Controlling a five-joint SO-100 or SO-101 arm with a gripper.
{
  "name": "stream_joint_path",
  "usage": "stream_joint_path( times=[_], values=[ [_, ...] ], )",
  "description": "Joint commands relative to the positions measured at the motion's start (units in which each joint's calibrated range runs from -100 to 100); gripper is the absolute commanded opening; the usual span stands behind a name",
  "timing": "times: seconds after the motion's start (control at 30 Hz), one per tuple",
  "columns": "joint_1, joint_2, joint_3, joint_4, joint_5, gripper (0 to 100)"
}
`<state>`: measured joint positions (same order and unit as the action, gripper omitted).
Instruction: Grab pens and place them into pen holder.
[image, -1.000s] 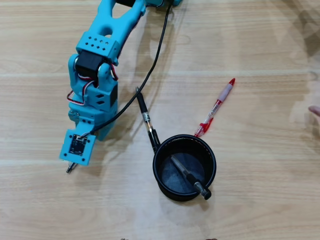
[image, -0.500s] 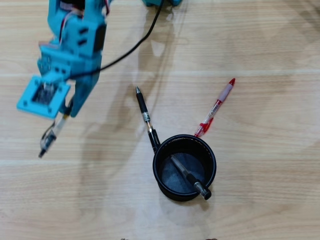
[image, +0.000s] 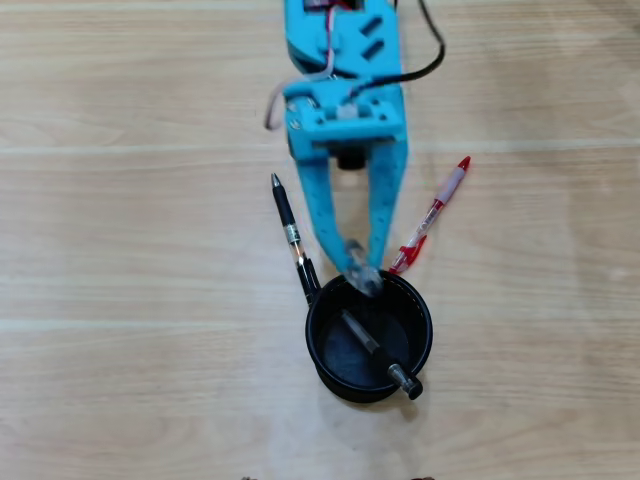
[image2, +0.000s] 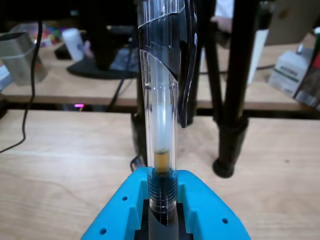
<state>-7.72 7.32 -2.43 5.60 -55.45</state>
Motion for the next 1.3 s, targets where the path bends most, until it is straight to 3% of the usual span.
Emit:
stream_joint_path(
  times=[0.0, 0.23, 0.47, 0.67, 0.77, 1.0, 1.13, 1.27],
  values=[
    [-1.55, 2.65, -2.68, -4.44, -1.0, 2],
    [-2.28, 17.95, -17.08, -4.44, -0.74, 3],
    [-1.55, 23.7, -19.16, -4.87, -0.22, 10],
    [-0.58, 19.9, -21.42, -3.15, 6.58, 11],
    [0.87, 12.21, -21.42, 7.51, 12.9, 11],
    [9.42, -4.87, -21.33, 63.37, 29.16, 11],
    [12.24, -2.93, -18.34, 76.01, 30.15, 12],
    [9.58, 3.58, -12.91, 73.6, 29.99, 19]
  ],
)
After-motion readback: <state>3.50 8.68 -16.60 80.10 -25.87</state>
